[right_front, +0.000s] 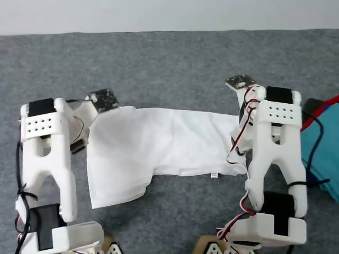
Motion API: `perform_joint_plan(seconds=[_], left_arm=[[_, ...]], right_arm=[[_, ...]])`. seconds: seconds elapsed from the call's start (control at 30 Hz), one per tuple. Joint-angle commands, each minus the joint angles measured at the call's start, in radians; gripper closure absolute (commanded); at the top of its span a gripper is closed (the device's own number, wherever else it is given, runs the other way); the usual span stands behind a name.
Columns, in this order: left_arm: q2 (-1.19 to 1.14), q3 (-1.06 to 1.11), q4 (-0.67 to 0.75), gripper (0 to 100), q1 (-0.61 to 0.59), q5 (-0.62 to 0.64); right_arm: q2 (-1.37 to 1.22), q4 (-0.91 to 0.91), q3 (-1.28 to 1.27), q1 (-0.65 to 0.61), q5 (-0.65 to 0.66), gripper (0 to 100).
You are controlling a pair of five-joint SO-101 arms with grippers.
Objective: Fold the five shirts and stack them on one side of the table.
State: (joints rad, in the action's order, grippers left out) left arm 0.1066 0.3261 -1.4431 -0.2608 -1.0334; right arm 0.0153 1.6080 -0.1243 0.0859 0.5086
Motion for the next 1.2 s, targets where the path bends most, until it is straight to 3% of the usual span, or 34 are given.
perform_joint_plan(seconds=[0.0,0.1,0.37,0.5,0.63,0.9,1.17], left_arm=[[0.037,0.044,0.157,100,0.037,0.098],[0.037,0.085,0.278,100,0.060,0.242],[0.037,0.254,0.692,100,0.147,0.531],[0.037,0.331,0.841,100,0.210,0.638],[0.035,0.364,0.925,100,0.261,0.698],[-0.157,0.217,0.905,100,0.261,0.784],[-0.493,-0.248,0.479,100,0.245,0.793]], right_arm=[[0.053,-0.073,0.008,-0.021,-0.011,90.8],[0.053,-0.133,0.006,-0.048,-0.011,99.5],[-0.064,-0.363,0.006,-0.061,-0.012,98.9],[-0.189,-0.437,0.011,-0.062,-0.025,98.9],[-0.291,-0.503,0.011,-0.067,-0.117,98.9],[-0.389,-0.605,0.012,-0.105,-0.140,98.9],[-0.426,-0.611,0.054,-0.104,-0.140,98.9]])
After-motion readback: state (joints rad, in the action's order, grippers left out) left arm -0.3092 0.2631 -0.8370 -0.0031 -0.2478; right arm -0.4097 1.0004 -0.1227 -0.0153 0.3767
